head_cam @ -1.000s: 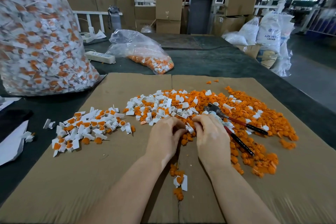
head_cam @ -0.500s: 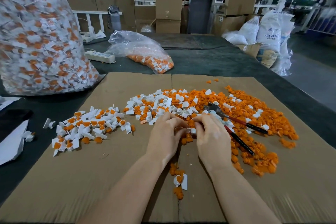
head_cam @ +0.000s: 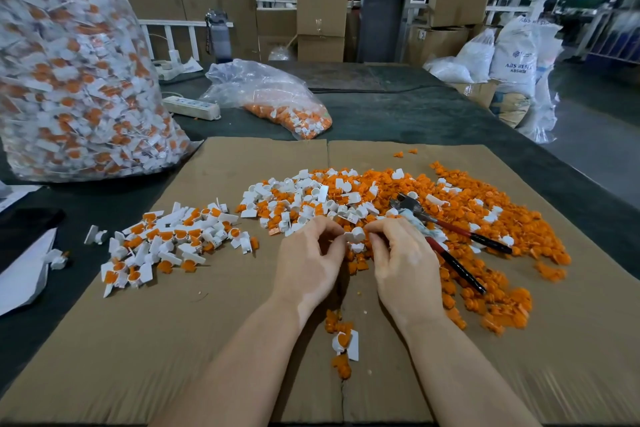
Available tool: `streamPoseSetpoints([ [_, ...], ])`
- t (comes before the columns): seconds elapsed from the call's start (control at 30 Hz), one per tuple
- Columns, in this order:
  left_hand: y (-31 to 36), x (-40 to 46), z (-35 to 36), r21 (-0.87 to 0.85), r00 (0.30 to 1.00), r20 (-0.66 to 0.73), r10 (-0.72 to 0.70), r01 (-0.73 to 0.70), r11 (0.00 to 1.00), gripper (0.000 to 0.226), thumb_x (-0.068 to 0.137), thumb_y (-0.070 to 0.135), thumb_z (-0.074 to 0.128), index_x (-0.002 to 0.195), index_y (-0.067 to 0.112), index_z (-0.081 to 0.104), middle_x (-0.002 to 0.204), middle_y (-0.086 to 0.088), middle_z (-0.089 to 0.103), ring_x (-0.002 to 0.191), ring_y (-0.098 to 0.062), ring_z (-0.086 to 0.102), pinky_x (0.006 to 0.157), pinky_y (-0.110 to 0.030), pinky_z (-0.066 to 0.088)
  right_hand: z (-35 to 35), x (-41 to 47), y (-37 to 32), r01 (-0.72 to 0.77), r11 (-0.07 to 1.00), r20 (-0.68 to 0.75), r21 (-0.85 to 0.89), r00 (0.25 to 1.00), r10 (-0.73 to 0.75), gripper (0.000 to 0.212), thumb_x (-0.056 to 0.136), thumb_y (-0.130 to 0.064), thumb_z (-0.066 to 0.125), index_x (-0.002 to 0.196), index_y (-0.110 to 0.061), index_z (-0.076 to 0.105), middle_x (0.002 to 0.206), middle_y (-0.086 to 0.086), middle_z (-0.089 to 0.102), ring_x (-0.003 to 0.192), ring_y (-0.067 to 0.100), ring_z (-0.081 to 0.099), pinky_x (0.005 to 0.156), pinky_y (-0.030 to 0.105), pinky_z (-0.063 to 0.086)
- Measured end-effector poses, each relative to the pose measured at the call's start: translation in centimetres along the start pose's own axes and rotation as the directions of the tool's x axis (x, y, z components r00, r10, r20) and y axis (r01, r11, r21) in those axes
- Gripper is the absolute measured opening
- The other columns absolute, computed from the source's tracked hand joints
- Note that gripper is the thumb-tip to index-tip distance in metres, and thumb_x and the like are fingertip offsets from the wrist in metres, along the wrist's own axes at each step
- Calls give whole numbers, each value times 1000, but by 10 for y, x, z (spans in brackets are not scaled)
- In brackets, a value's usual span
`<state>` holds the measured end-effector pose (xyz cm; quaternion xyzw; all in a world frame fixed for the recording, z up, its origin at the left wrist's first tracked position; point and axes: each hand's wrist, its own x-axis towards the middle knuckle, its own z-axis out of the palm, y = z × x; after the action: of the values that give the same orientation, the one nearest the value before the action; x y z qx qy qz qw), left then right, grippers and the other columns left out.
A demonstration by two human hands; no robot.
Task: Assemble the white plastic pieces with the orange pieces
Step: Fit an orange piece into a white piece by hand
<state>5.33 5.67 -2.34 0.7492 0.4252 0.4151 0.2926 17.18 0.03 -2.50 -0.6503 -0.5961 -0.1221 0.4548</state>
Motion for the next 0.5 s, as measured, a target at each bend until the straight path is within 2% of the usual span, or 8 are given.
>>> streamPoseSetpoints([
  [0.2, 3, -1, -3, -198, 995, -8, -95, 91, 976, 20, 91, 11, 57, 99, 27, 65, 87, 14, 66, 74, 2, 64, 67, -6, 47, 1, 0, -1, -5, 1000, 21, -15, 1000, 6, 7, 84, -1, 65, 88, -5, 68, 83, 6, 66, 80, 18, 63, 73, 24, 50],
  [0.33, 5, -1, -8, -330, 983, -22, -184, 166, 929, 26, 90, 4, 56, 86, 27, 67, 78, 6, 70, 68, -2, 66, 64, -9, 49, -1, -1, -2, -4, 1000, 19, -13, 1000, 4, 8, 83, 0, 66, 89, -5, 68, 83, 6, 67, 80, 18, 63, 73, 23, 49],
  [0.43, 5, 0, -8, -346, 973, -41, -229, 201, 917, 22, 88, 9, 61, 83, 29, 68, 83, 9, 69, 82, -7, 66, 76, -19, 53, -1, 0, -3, -9, 1000, 27, -14, 1000, 9, 8, 83, -1, 65, 90, -5, 69, 84, 6, 67, 81, 17, 63, 74, 21, 48],
  [0.5, 5, 1, -9, -305, 975, -35, -219, 198, 931, 13, 85, 16, 66, 85, 29, 70, 87, 14, 68, 88, -4, 64, 81, -19, 51, -1, 0, -3, -4, 1000, 27, -13, 1000, 4, 8, 83, -1, 65, 89, -5, 69, 83, 6, 67, 81, 17, 63, 74, 21, 48],
])
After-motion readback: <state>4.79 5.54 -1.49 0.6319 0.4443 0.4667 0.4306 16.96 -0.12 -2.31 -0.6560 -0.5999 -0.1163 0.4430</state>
